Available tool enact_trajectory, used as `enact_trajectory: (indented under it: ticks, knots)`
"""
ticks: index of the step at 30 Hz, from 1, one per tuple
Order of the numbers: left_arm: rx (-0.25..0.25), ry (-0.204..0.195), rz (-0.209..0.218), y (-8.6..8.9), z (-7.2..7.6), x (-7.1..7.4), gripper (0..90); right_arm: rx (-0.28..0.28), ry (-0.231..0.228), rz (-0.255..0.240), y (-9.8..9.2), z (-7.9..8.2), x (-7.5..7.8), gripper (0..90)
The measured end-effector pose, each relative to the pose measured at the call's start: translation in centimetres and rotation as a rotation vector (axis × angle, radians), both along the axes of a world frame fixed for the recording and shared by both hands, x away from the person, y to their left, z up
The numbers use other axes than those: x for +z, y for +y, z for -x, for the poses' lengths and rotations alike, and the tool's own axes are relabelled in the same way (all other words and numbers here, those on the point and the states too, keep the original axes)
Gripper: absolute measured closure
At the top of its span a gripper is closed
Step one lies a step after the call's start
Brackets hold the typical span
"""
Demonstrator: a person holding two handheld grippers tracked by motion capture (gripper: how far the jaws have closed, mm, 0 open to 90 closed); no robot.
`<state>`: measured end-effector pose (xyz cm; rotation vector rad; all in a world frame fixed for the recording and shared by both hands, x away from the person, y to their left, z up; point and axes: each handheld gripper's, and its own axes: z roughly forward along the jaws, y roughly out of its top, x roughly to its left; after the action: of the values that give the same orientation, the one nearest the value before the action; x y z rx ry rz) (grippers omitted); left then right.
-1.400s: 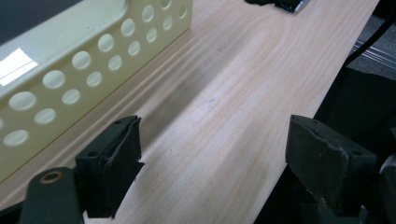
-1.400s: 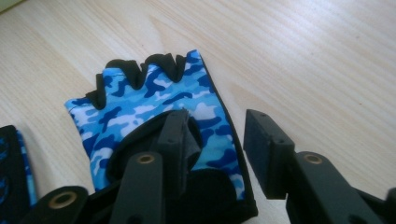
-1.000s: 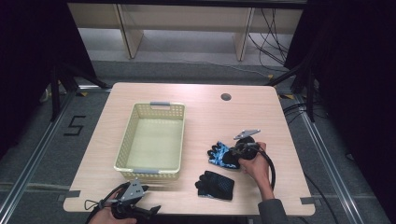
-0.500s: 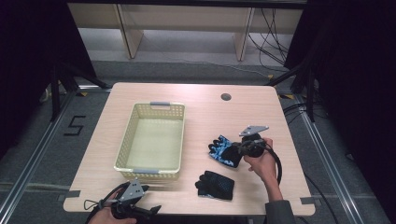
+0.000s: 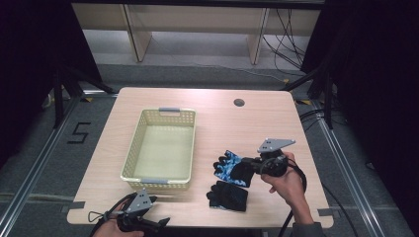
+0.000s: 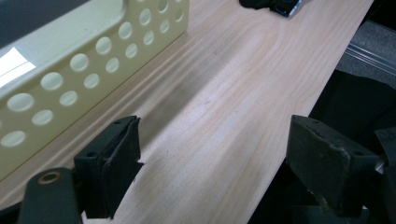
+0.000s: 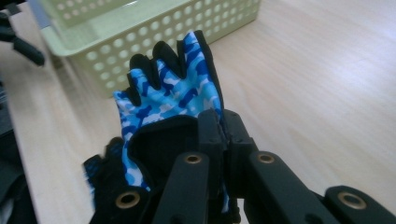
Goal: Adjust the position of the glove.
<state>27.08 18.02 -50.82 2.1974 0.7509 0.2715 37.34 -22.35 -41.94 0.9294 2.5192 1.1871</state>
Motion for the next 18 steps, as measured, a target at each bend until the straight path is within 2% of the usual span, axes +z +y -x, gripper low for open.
enact_trajectory:
  ticks: [1,3,4,5,6,8,13,14,15,16,17,18]
  knots:
    - [0.002,0.002,0.001,0.0,0.0,0.0,17.4,0.022,0.01,-0.005,0.1,0.4,-0.4,89.0]
    - [-0.002,0.0,-0.003,0.1,0.0,0.0,17.4,0.03,0.018,-0.001,0.1,0.6,-0.5,89.0]
    - [-0.007,-0.003,-0.015,0.1,0.0,0.0,17.3,0.015,0.049,-0.008,0.3,1.0,-0.7,89.0]
    - [-0.008,-0.005,-0.013,0.1,0.0,0.1,17.3,0.034,0.037,-0.008,0.4,1.1,-0.9,88.9]
    - [-0.006,-0.006,-0.013,0.1,0.0,0.1,17.3,0.035,0.049,-0.006,0.6,1.4,-1.1,89.0]
    - [-0.006,-0.004,-0.016,0.1,0.0,0.0,17.3,0.072,0.049,0.011,0.9,1.8,-1.4,88.9]
    - [0.01,0.009,-0.003,0.0,0.1,0.0,17.3,0.098,0.066,0.004,1.2,2.5,-1.6,88.9]
    - [0.005,0.004,-0.007,0.1,0.1,0.0,17.3,0.098,0.056,0.002,1.2,2.6,-1.7,88.9]
    - [-0.004,-0.003,-0.009,0.1,0.1,0.0,17.3,0.102,0.071,0.007,1.2,2.7,-1.8,88.9]
    - [0.008,0.005,0.013,-0.1,0.2,0.0,17.3,0.099,0.078,0.001,1.3,2.9,-1.9,88.9]
    - [0.01,0.008,-0.003,0.0,0.1,0.0,17.3,0.117,0.07,0.008,1.2,2.9,-2.1,88.9]
    - [0.008,0.013,0.007,0.0,0.2,0.0,17.3,0.122,0.076,0.011,1.1,3.0,-2.1,88.9]
